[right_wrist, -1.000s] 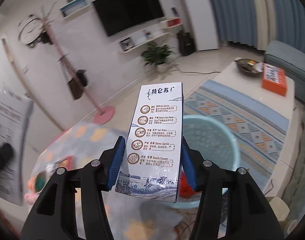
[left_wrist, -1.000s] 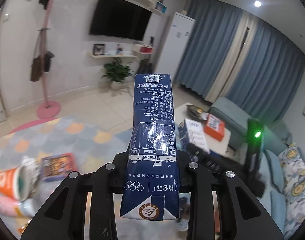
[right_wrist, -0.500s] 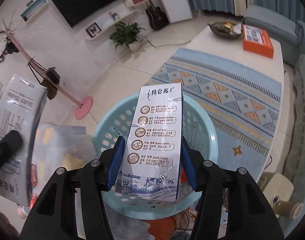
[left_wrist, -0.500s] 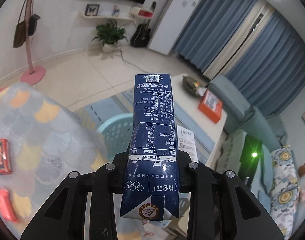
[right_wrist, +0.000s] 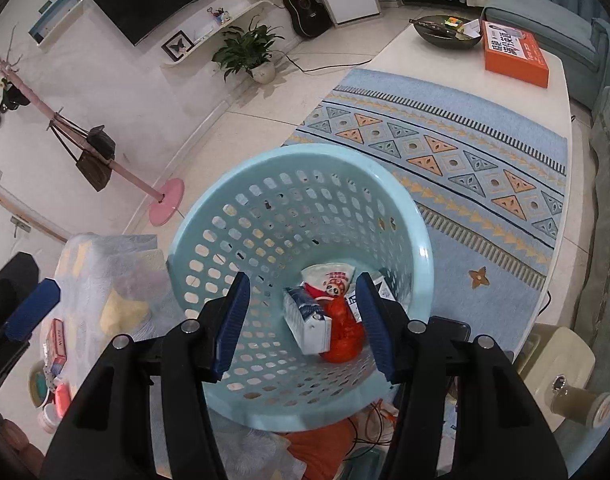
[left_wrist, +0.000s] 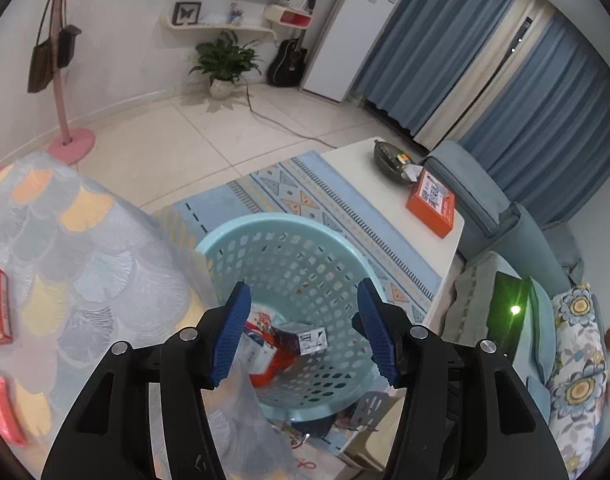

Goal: Collect trash
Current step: 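Carry both cartons over the blue basket and open both tools to drop them, then grasp the plastic bottle with the right tool while the left tool grasps the orange snack bag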

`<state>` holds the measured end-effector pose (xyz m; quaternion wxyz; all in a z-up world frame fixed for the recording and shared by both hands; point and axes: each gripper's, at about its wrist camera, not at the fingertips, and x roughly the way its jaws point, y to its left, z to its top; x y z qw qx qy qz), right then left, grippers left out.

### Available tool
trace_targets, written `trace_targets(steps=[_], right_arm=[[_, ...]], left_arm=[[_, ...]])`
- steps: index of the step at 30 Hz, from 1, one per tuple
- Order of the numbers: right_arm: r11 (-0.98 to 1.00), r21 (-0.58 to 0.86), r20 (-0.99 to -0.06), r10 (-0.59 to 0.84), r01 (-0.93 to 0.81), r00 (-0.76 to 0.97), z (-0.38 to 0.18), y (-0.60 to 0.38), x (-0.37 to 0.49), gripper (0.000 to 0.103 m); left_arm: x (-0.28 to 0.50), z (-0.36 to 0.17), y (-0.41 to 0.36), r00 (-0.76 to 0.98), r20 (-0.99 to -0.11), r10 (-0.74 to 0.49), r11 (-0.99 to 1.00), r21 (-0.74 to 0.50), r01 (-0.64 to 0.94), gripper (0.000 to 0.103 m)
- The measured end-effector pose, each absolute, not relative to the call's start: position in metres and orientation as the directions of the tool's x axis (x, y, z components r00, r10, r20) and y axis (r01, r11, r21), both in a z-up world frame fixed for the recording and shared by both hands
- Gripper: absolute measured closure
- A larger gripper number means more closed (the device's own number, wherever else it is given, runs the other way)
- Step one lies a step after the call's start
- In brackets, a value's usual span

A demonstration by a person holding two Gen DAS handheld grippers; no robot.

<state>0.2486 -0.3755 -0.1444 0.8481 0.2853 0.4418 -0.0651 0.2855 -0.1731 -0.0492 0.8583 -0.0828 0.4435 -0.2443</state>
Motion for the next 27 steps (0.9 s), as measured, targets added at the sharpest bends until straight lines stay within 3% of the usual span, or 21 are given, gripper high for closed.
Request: trace_targets(steps=[7,15,20,27], right_arm=[[0.845,0.436,-0.757,0.158,0.31,0.634,-0.119,-0.358,0.228,0.051],[0.905,0.409,-0.665,0.206,0.119,0.717,-0.055,-0.303,0.19,0.051],[0.922,0.383,-0.593,0.287,-0.051,0.752,-0.023,-0.25,0.164,0.035],[0.881,0.323,-0.558,0.472,-0.346,0.683,-0.01,-0.159,0.133,0.026]], left_arm=[[0.257,-0.022,-0.163,0.54,-0.678,-0.499,0.864,-0.334,0.378,0.049],[0.202,0.02,-0.119,0.637,-0.607,-0.474,0.879,-0.289,0.379,0.049],[0.162,0.046,-0.067,0.718,-0.549,-0.427,0.904,-0.272,0.33,0.049],[0.119,0.056,0.017,0.79,-0.532,-0.306,0.947,-0.254,0.196,0.049]])
